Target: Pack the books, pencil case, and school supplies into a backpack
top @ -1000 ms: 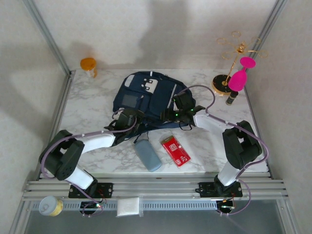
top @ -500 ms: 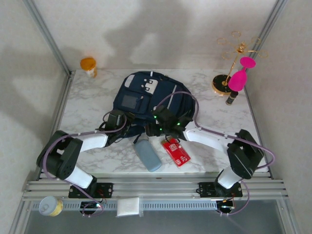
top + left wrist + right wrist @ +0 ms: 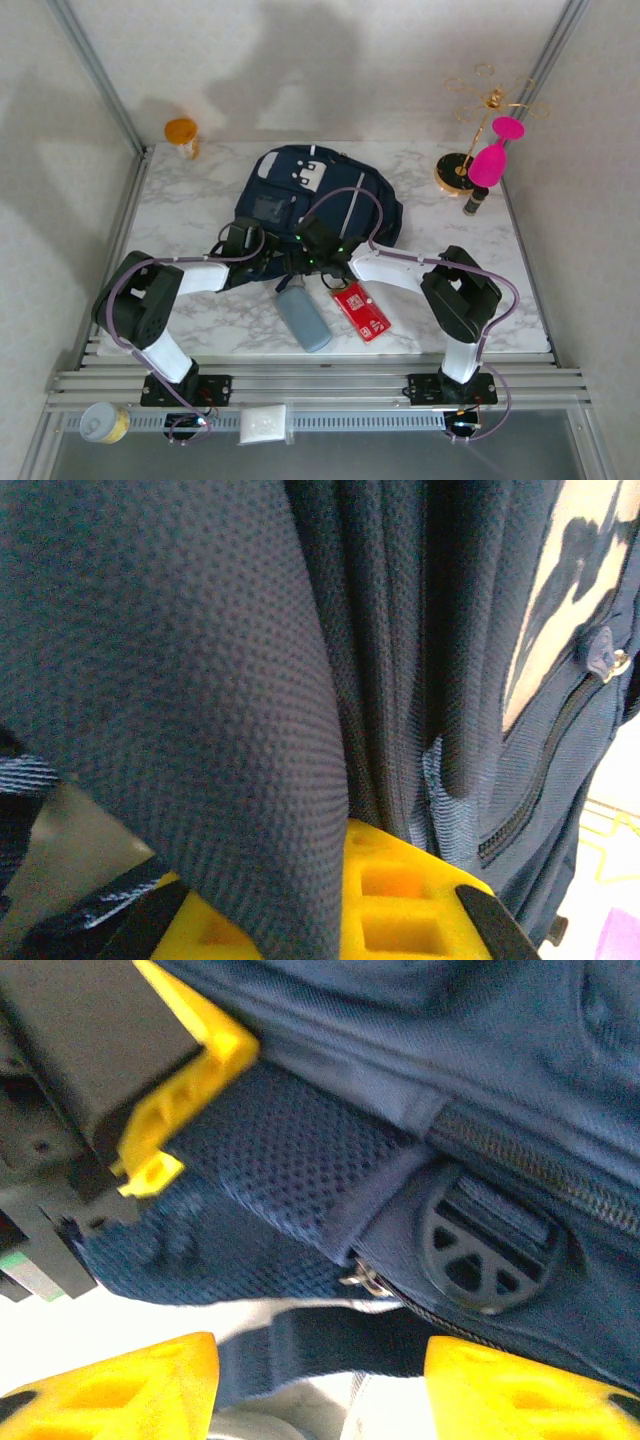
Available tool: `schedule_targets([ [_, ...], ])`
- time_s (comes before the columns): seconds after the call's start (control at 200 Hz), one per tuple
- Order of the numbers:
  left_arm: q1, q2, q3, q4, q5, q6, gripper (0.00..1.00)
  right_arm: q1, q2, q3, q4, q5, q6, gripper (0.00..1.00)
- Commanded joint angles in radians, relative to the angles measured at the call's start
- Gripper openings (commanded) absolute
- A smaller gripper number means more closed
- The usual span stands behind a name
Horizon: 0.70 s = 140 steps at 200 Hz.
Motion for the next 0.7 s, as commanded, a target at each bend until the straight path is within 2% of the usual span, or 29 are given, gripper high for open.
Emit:
schedule_targets([
  [0.0,-0.003,-0.079,0.055,0.03,0.044,-0.059,0.0,0.004,0.015,0.044,0.005,0.051,0.033,0.59],
  [0.085,-0.003,-0.105,0.08,-0.024,0.045,-0.083,0.0,0.018,-0.001,0.058,-0.026,0.049,0.068,0.59],
  [0.225,-0.003,-0.123,0.129,-0.067,0.039,-0.083,0.0,0.081,-0.039,0.05,-0.079,0.158,0.096,0.57],
  [0.315,-0.004,-0.118,0.142,-0.067,0.044,-0.096,0.0,0.082,-0.037,0.027,-0.062,0.164,0.113,0.54],
  [0.421,-0.005,-0.13,0.142,-0.067,0.029,-0.11,0.0,0.082,0.006,0.054,-0.082,0.228,0.118,0.48],
  [0.696,-0.015,-0.139,0.159,-0.11,0.01,-0.099,0.0,0.063,0.085,0.095,-0.008,0.314,0.116,0.42],
])
